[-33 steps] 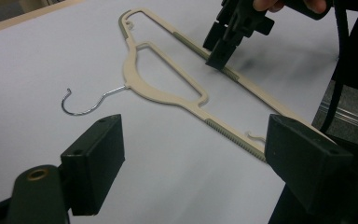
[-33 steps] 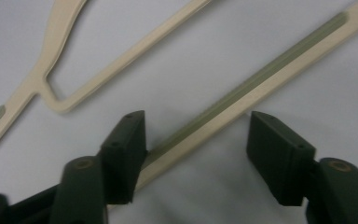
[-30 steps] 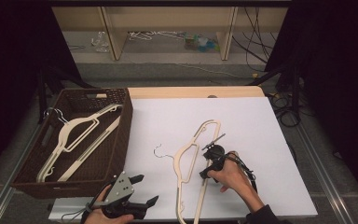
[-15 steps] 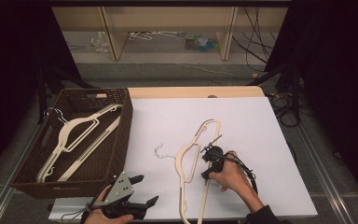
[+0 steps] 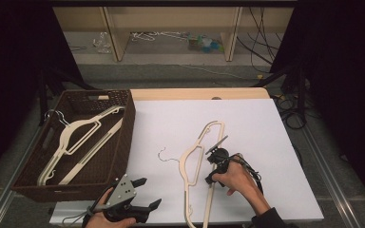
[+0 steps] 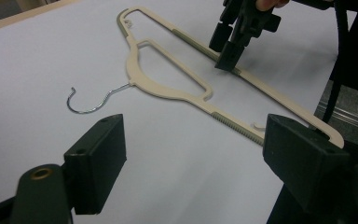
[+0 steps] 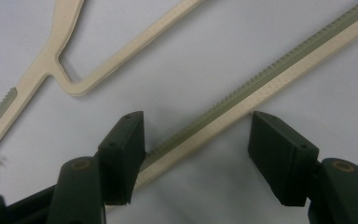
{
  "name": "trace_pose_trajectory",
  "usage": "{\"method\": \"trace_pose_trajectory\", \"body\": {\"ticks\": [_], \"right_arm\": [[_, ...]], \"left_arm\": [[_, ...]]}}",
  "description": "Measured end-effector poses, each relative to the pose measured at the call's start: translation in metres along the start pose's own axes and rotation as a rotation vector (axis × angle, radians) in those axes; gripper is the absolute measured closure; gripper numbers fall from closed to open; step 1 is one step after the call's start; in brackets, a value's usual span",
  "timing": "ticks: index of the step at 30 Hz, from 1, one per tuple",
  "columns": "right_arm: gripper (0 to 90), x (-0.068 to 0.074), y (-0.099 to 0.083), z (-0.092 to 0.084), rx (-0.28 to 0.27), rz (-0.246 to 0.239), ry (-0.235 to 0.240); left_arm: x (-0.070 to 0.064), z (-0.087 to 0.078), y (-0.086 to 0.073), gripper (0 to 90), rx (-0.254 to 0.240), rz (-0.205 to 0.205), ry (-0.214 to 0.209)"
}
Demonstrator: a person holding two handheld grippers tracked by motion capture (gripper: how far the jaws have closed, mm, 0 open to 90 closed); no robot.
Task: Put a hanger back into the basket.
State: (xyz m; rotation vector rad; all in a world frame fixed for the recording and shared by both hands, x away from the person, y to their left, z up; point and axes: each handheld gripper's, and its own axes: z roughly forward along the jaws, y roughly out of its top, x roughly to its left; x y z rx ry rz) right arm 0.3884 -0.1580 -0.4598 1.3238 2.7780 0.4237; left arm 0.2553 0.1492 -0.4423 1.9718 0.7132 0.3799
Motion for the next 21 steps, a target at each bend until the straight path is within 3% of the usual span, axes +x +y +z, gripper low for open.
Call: {"method": "trace_pose_trajectory", "body": {"ticks": [5,7,10,21], "right_arm": [[35.8,0.001,0.000,0.001,0.010,-0.010,0.002],[37.2,0.002,0.000,0.002,-0.004,-0.033,-0.011],[38.6,0.003,0.001,0.002,0.018,-0.043,-0.026],[55.2,-0.006,-0.001,-0.001,-0.006,-0.082,-0.010]], "left_arm": [[0.000,0.000,0.000,21.5,-0.001,0.000,0.000],[-0.001,0.000,0.000,21.6,-0.001,0.000,0.000],[-0.001,0.000,0.000,21.8,-0.001,0.000,0.001],[0.000,0.000,0.000,21.8,0.000,-0.001,0.005]]}}
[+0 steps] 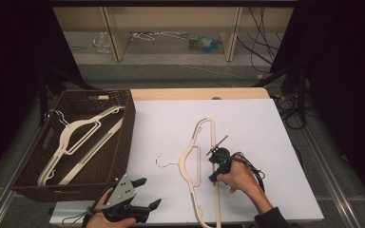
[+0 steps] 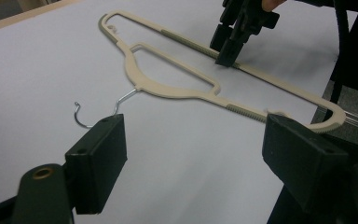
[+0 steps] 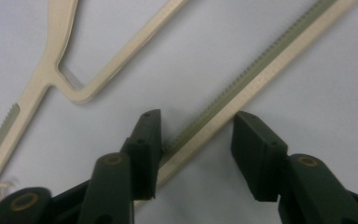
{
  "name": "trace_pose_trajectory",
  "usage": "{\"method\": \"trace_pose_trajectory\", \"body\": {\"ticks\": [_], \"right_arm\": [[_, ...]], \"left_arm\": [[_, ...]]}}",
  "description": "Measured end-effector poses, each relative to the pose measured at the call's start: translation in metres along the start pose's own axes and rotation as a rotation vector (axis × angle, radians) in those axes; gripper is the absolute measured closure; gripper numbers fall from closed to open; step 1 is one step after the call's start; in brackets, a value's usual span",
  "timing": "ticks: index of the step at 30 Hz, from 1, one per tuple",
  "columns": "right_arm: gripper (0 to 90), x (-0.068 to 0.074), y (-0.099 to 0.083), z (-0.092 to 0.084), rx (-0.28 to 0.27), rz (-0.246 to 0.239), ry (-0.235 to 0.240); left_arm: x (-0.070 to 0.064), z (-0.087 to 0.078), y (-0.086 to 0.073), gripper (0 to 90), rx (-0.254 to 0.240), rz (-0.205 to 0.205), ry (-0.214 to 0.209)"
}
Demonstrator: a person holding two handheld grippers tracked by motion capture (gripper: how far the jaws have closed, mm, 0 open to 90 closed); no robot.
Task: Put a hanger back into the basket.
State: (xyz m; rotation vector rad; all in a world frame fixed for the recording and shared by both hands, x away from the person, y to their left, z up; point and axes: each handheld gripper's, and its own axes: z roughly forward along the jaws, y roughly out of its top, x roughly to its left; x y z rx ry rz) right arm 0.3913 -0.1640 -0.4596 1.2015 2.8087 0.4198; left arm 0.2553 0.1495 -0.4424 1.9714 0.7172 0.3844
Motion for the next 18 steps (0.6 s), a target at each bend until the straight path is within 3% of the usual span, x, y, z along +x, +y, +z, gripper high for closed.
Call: {"method": "trace_pose_trajectory", "body": {"ticks": [18], "right_arm": [[71.3,-0.012,-0.006,-0.003,-0.037,-0.047,0.034]], "left_arm": [[0.002,0.000,0.000,22.6,0.003,0.009,0.000]]}}
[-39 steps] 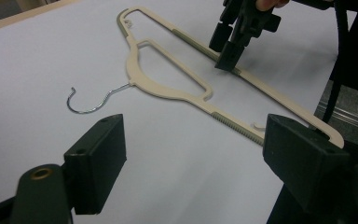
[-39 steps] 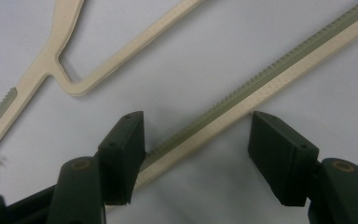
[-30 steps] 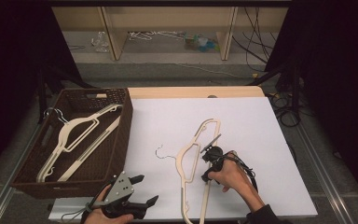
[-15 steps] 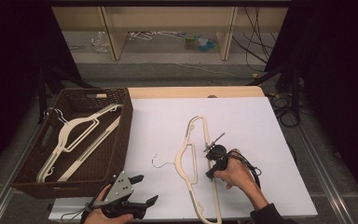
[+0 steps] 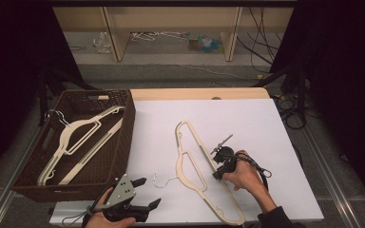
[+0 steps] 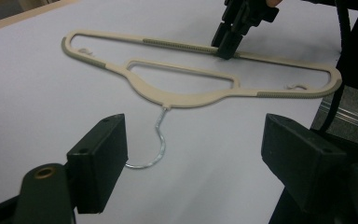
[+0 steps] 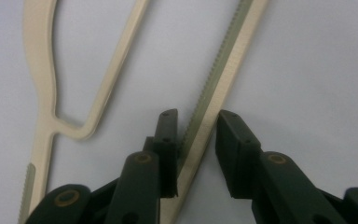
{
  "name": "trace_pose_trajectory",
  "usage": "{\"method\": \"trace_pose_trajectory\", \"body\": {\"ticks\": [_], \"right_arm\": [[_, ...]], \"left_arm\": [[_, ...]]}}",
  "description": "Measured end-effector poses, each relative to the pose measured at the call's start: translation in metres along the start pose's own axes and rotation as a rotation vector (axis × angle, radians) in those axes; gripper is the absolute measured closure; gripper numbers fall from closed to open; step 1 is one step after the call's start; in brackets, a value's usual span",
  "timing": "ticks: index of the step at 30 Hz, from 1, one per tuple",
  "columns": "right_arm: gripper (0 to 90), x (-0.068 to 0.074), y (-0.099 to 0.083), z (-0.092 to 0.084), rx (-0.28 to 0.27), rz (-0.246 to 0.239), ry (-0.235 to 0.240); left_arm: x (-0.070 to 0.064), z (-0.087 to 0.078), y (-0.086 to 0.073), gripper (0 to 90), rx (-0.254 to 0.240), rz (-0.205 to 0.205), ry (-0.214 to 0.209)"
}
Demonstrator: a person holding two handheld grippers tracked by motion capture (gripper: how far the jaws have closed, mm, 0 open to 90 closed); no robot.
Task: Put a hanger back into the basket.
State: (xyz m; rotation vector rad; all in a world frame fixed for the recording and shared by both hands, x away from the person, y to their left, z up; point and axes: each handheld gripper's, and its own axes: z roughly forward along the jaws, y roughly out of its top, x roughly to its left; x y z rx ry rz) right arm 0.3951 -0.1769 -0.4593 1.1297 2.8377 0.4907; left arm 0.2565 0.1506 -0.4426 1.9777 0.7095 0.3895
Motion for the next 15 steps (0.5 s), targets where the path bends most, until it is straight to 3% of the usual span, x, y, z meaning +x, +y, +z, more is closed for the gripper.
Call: {"method": "trace_pose_trajectory", "body": {"ticks": [10,15], "right_arm": [[77.4,-0.0011,-0.0005,-0.0007,-0.007,-0.065,-0.014],[77.9,-0.0008,-0.0001,-0.0014,-0.015,-0.074,-0.007]], "left_arm": [[0.0000,0.0018,-0.0005,22.8,0.003,-0.007,0.002],[0.0010,0.0095,0.0004,22.8,0.013,0.008,0.005]]}}
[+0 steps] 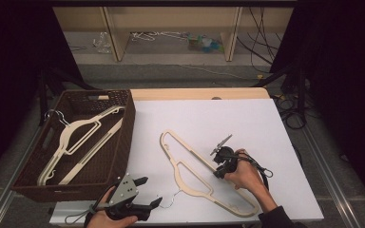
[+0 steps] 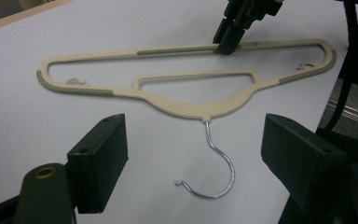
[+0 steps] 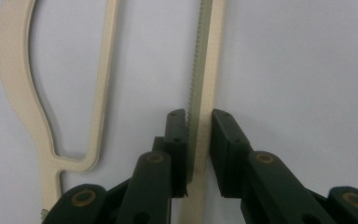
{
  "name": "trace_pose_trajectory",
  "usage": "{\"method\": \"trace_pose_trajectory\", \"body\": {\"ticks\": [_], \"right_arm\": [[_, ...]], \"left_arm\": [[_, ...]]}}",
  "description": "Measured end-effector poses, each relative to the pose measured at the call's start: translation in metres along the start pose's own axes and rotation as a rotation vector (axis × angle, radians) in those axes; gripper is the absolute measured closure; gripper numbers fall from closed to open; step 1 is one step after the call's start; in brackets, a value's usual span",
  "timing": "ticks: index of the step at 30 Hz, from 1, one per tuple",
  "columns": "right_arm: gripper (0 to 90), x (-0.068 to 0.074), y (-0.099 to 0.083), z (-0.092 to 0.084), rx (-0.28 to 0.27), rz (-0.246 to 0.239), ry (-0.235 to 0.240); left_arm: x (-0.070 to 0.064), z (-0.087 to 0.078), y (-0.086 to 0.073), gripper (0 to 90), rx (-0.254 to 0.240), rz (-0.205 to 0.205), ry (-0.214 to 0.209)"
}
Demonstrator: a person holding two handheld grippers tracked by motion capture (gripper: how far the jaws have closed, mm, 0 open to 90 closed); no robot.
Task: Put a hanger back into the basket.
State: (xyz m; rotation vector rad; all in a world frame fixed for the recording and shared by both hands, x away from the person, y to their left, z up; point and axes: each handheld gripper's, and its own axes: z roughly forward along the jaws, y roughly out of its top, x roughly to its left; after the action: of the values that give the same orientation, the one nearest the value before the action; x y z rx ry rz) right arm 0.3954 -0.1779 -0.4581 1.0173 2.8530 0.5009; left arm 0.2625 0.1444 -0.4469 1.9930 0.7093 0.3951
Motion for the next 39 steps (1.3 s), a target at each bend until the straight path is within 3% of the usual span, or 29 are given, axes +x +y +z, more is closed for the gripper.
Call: {"method": "trace_pose_trajectory", "body": {"ticks": [4,6,9,10,13,15,19,24,32,33,37,38,39], "right_arm": [[79.2,0.002,0.002,-0.004,-0.014,-0.016,0.003],[79.4,0.002,0.003,-0.007,-0.014,-0.032,-0.004],[79.3,0.003,0.004,-0.011,-0.024,-0.044,-0.011],[79.4,0.003,0.004,-0.013,-0.022,-0.052,-0.017],[79.4,0.003,0.006,-0.018,-0.026,-0.063,-0.019],[79.4,0.003,0.007,-0.022,-0.030,-0.077,-0.028],[79.4,0.003,0.007,-0.029,-0.039,-0.096,-0.031],[79.4,0.003,0.007,-0.036,-0.049,-0.107,-0.040],[79.4,0.005,0.008,-0.042,-0.055,-0.126,-0.041],[79.4,0.005,0.008,-0.042,-0.053,-0.126,-0.042],[79.4,0.005,0.008,-0.042,-0.055,-0.131,-0.036],[79.3,0.005,0.008,-0.043,-0.055,-0.135,-0.034],[79.3,0.005,0.008,-0.043,-0.056,-0.139,-0.032]], "left_arm": [[0.004,0.011,0.002,23.0,0.010,0.033,0.022],[0.008,0.015,0.004,23.2,0.042,0.083,0.047],[0.010,0.027,0.005,23.3,0.050,0.124,0.072],[0.011,0.032,0.005,23.5,0.056,0.133,0.073],[0.011,0.045,0.006,24.5,0.106,0.218,0.063],[0.010,0.054,0.006,24.7,0.145,0.297,0.064],[0.004,0.068,0.005,25.2,0.162,0.334,0.042],[0.002,0.077,0.006,26.0,0.175,0.393,0.057],[-0.002,0.085,0.010,27.0,0.205,0.570,0.160],[-0.003,0.087,0.010,27.3,0.188,0.569,0.167],[-0.007,0.093,0.010,28.5,0.225,0.656,0.156],[-0.017,0.092,0.000,29.0,0.178,0.528,0.296],[-0.010,0.097,0.008,29.7,0.233,0.694,0.142]]}}
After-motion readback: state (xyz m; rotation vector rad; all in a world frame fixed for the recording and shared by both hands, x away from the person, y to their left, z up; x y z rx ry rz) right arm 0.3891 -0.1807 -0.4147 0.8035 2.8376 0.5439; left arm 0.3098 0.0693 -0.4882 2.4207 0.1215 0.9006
